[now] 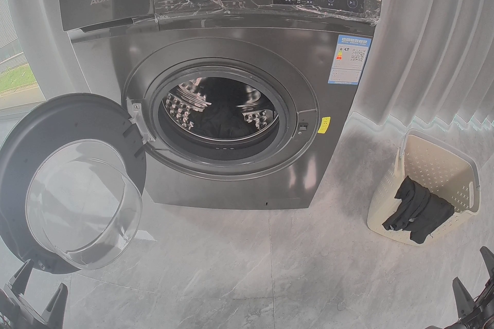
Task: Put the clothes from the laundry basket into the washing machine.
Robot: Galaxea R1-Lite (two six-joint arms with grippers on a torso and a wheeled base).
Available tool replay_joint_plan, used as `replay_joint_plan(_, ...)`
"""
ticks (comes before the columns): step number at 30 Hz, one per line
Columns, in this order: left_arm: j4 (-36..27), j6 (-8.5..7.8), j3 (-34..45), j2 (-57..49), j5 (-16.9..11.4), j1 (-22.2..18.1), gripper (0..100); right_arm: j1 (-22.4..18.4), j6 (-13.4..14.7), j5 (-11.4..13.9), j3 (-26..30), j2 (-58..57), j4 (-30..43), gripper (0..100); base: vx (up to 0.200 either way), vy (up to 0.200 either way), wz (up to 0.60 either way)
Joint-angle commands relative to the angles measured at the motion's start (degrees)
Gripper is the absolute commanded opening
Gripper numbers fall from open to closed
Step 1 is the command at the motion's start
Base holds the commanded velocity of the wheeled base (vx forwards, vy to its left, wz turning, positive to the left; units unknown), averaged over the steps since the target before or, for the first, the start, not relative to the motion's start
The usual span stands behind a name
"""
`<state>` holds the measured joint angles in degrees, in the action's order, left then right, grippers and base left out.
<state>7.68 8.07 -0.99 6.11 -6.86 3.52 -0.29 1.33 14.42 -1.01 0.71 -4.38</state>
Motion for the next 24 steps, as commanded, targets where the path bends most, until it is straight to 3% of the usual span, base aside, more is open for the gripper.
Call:
replay_joint_plan(1, -0.82, -1.39, 0.99, -4.35, -1.66, -4.31, 100, 0.03, 0.25, 0.08, 1.01, -0.71, -0.02, 100, 0.000, -0.200, 0.00)
replay_joint_plan(7, -1.97, -3.68, 0.99, -4.53, -2.89, -4.58, 100, 0.12, 1.31, 0.08, 1.01, -0.71, -0.02, 100, 0.000, -0.167, 0.00)
replay_joint_plan(9, -3.55, -2.97, 0.99, -5.32, -3.51, -4.14, 100, 0.03, 2.54, 0.08, 1.01, -0.71, -0.02, 100, 0.000, 0.000, 0.00)
replay_joint_plan(13, -3.72, -3.50, 0.99, -5.93, -6.50, -3.79, 100, 0.03, 5.53, 0.08, 1.01, -0.71, -0.02, 100, 0.000, 0.000, 0.00)
replay_joint_plan(15, -3.72, -2.62, 0.99, -5.93, -6.85, -3.79, 100, 0.03, 6.14, 0.08, 1.01, -0.71, -0.02, 100, 0.000, 0.000, 0.00)
replay_joint_plan(18, -3.72, -2.80, 0.99, -5.93, -6.06, -3.79, 100, 0.03, 5.35, 0.08, 1.01, -0.71, -0.02, 100, 0.000, 0.000, 0.00)
replay_joint_plan(24, -3.72, -2.53, 0.99, -5.93, -2.89, -3.79, 100, 0.03, -2.38, -0.18, 1.01, -0.71, -0.02, 100, 0.000, -0.133, 0.00)
